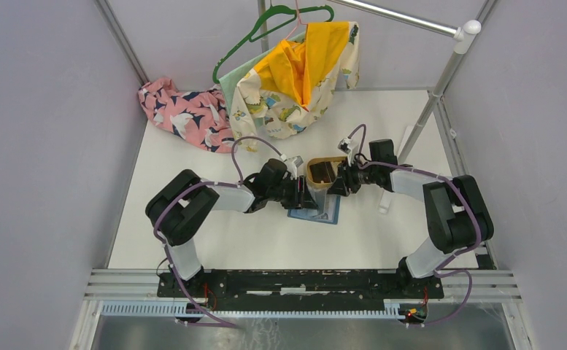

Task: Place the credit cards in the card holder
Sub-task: Insert the credit card into the card holder, then pick up the credit card from the storage box.

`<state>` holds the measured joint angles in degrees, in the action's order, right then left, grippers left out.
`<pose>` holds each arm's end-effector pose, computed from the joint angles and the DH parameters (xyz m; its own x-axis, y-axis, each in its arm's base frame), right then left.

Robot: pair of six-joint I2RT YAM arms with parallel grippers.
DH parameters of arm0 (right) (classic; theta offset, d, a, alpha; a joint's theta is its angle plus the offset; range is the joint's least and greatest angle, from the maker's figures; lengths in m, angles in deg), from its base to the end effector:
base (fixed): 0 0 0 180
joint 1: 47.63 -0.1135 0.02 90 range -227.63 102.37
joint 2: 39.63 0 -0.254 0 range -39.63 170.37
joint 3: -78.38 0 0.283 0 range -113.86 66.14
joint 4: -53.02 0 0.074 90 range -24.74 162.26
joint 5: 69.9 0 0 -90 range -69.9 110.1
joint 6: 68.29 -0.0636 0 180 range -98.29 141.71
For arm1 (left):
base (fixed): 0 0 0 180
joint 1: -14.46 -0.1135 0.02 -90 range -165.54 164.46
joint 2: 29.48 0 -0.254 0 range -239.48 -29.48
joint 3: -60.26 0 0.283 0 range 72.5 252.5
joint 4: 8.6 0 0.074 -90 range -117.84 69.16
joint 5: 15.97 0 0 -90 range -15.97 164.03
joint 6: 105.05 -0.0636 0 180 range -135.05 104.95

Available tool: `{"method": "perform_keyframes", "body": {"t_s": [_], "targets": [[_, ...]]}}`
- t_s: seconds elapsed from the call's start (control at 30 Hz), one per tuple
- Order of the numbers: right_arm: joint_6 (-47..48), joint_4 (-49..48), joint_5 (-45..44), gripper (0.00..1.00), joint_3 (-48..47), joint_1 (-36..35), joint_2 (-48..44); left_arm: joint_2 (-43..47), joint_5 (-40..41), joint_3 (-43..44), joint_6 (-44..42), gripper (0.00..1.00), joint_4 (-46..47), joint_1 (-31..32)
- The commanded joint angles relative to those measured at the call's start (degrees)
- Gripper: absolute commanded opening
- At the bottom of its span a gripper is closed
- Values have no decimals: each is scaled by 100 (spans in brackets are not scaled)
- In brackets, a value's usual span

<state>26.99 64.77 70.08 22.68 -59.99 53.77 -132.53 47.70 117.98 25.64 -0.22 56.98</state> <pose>0.3155 0.1190 0.1067 -0.6817 -0.2100 -0.7009 -0.6896 0.5044 0.5196 0.2617 -0.2783 0.0809 -0.9012 0.0336 -0.4321 0.3685 0.5841 -0.7232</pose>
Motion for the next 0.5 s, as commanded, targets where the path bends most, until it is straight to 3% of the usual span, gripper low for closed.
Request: {"method": "perform_keyframes", "body": {"t_s": [0.0,0.47], "targets": [[549,376,-393,47,-221,22,-376,213,532,190,-246,52,-417,28],[1606,514,-94,47,-127,28,-1205,1262,1787,189,-791,53,-1636,28]]}}
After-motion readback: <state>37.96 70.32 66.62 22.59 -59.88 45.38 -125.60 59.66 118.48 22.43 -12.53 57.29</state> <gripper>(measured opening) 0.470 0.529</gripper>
